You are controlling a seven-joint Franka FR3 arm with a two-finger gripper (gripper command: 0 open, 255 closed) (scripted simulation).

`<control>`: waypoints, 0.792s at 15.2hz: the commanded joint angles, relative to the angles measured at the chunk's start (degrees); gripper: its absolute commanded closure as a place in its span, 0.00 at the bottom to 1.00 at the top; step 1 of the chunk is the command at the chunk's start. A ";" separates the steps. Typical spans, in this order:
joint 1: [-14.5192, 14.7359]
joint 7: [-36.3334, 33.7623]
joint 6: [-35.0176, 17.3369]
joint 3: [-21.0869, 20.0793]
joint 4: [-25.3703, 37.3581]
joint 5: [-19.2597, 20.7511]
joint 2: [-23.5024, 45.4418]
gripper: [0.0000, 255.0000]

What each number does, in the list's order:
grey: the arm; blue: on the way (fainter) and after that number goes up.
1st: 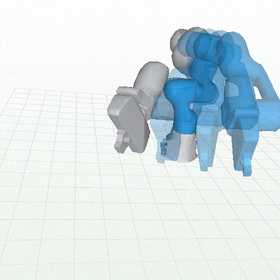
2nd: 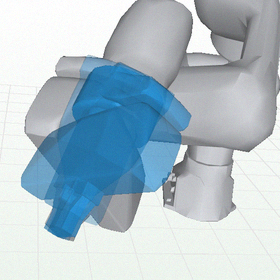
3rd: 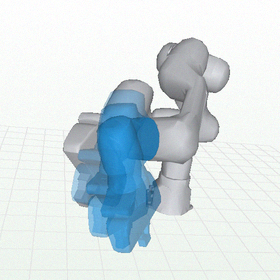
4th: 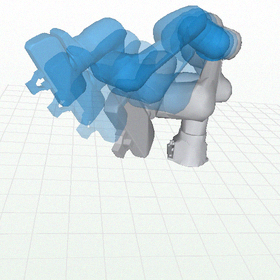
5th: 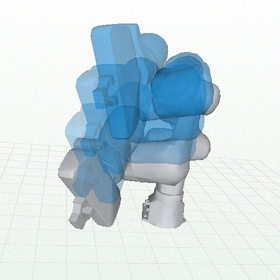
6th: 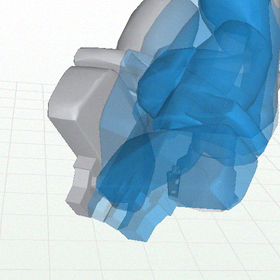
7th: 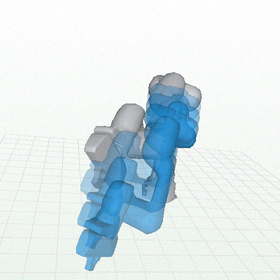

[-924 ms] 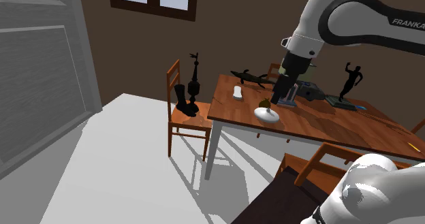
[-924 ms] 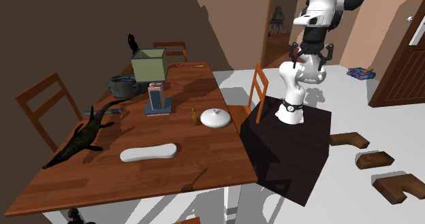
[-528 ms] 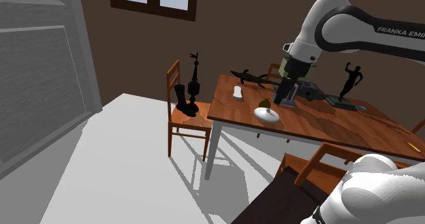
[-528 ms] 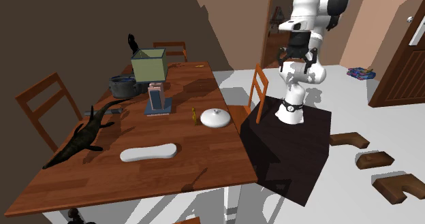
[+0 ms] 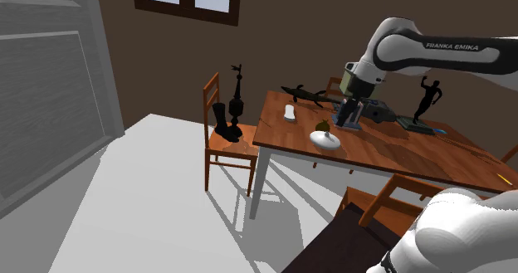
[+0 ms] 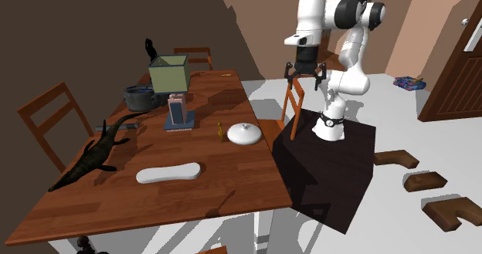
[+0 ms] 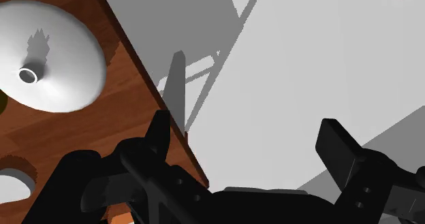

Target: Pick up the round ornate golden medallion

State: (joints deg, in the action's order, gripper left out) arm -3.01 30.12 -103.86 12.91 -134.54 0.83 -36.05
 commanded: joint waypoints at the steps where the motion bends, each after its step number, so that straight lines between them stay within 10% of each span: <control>1: -0.02 4.27 -1.84 2.90 0.79 0.38 2.40 0.00; 12: 2.64 28.93 -9.85 18.38 12.03 -6.39 23.09 0.00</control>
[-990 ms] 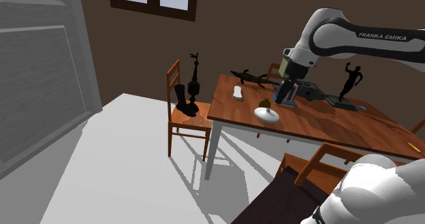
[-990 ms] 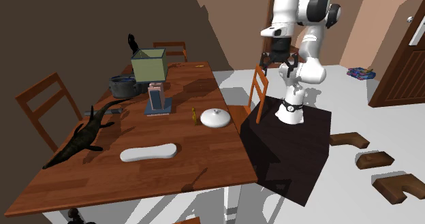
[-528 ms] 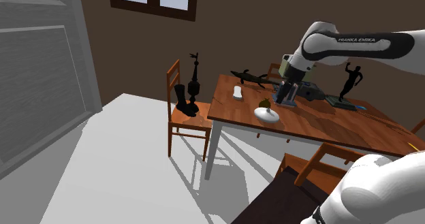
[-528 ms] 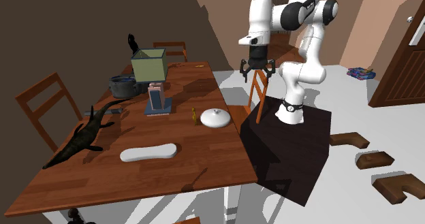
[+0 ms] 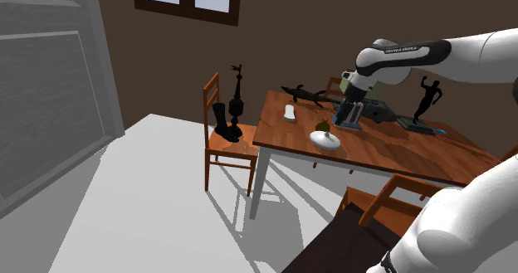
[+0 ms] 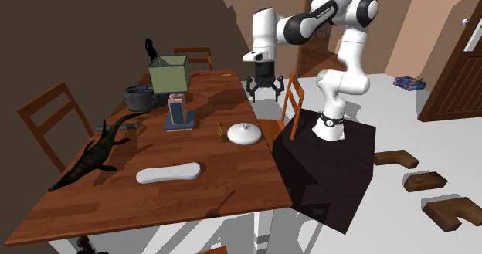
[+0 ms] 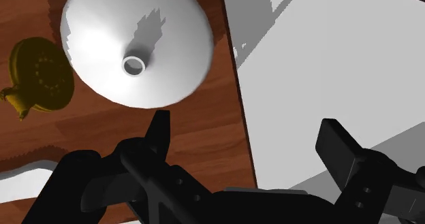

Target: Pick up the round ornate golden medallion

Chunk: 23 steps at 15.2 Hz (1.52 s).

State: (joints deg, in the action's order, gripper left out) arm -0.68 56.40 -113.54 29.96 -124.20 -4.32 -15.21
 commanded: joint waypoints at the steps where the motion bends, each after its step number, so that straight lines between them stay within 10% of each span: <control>1: 0.52 5.21 -0.43 2.58 3.32 -2.79 4.68 0.00; 7: -1.15 20.91 0.97 7.39 15.40 -14.88 21.19 0.00; 15: -12.20 34.48 8.48 4.56 37.70 -28.53 43.28 0.00; 23: -12.29 36.47 4.12 3.68 34.50 -30.05 45.05 0.00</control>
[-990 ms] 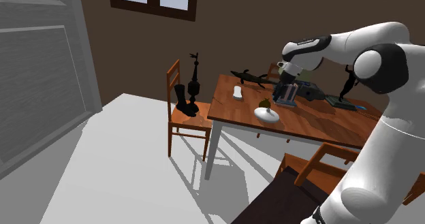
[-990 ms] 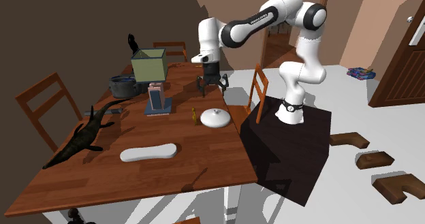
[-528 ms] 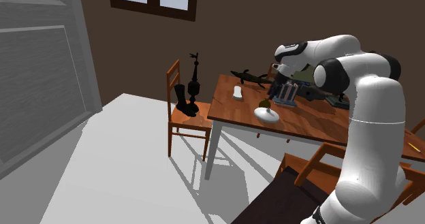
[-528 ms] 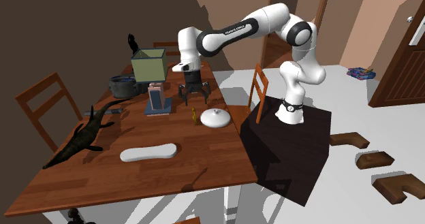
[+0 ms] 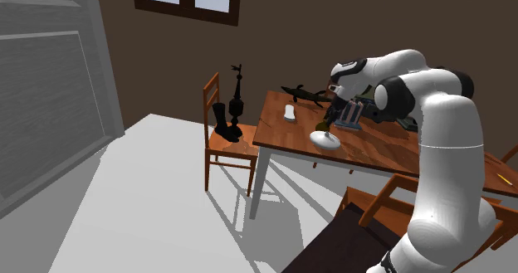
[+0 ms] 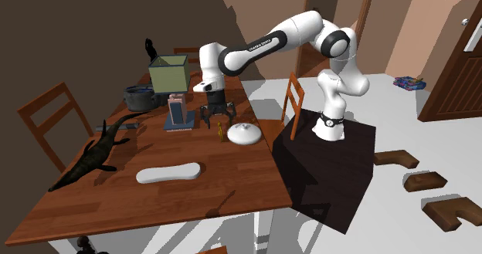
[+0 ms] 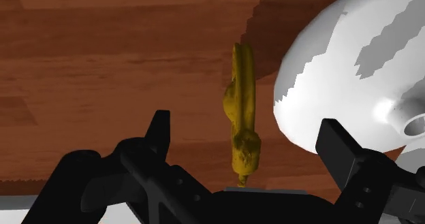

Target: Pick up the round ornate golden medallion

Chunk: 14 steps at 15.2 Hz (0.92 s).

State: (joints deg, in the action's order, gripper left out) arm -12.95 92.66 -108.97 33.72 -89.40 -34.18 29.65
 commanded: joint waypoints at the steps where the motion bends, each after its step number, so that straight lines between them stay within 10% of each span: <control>1: -0.01 0.21 -0.46 -0.09 -0.31 -0.19 0.19 0.00; 2: -0.02 0.25 -0.50 -0.08 -0.36 -0.20 0.18 1.00; 14: 0.03 -0.60 1.22 0.25 0.85 0.48 -0.59 1.00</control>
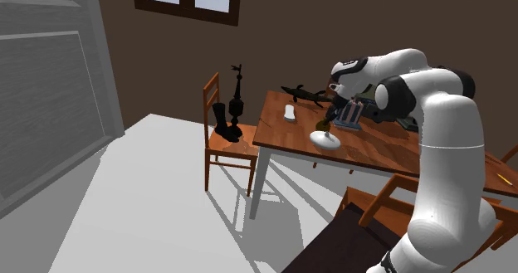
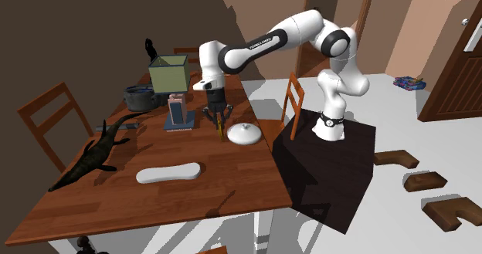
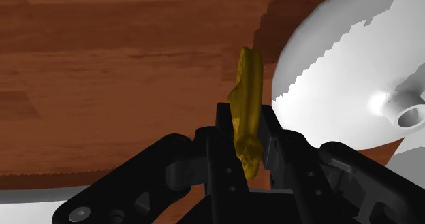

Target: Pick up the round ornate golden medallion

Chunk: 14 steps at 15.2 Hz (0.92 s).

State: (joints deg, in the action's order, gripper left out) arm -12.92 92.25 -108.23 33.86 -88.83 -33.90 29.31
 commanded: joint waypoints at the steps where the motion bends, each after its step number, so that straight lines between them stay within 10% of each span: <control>1: 0.00 -0.46 1.05 0.21 0.70 0.41 -0.50 1.00; 14: -0.44 -3.32 7.89 1.06 6.51 2.24 -2.41 1.00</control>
